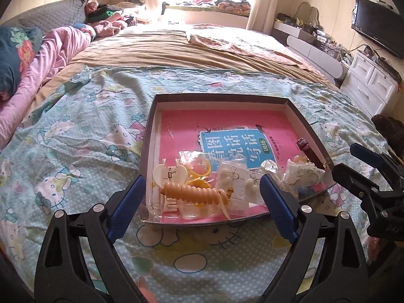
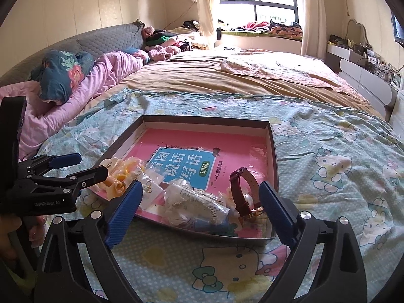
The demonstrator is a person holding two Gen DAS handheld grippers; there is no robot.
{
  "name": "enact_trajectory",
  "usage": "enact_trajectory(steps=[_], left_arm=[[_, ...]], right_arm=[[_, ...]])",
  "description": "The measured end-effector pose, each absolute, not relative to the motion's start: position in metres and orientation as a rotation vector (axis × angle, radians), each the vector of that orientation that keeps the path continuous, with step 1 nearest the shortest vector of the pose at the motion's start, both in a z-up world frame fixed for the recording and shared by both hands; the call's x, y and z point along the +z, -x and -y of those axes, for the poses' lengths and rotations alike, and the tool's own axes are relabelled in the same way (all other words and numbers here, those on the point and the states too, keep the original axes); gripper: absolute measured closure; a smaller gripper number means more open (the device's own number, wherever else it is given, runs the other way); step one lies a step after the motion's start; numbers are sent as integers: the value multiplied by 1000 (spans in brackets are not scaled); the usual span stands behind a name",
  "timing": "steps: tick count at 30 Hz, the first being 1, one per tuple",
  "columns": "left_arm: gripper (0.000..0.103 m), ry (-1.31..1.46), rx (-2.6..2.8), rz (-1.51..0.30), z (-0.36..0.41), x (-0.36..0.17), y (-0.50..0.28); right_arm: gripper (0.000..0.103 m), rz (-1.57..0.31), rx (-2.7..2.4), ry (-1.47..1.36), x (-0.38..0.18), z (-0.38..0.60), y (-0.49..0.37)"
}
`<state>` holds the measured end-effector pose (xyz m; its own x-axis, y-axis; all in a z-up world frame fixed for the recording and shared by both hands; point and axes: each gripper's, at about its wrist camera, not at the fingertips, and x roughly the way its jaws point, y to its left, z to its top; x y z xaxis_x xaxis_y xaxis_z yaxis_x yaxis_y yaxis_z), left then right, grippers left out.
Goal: Organize jewelry
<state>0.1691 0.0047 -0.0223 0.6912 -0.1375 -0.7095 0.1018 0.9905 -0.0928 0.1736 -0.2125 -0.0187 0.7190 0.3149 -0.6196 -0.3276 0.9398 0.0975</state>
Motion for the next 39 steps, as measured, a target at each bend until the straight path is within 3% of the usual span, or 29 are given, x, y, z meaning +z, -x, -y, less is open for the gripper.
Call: enact_trajectory(steps=[4, 19, 39], left_arm=[[10, 53, -142, -779, -3, -14, -159], [10, 22, -139, -717, -1, 1, -109], [9, 31, -131, -709, -15, -21, -58]], right_arm=[[6, -671, 354, 15, -13, 214, -164], [5, -652, 369, 21, -2, 221, -118], [5, -647, 370, 22, -17, 222, -75]])
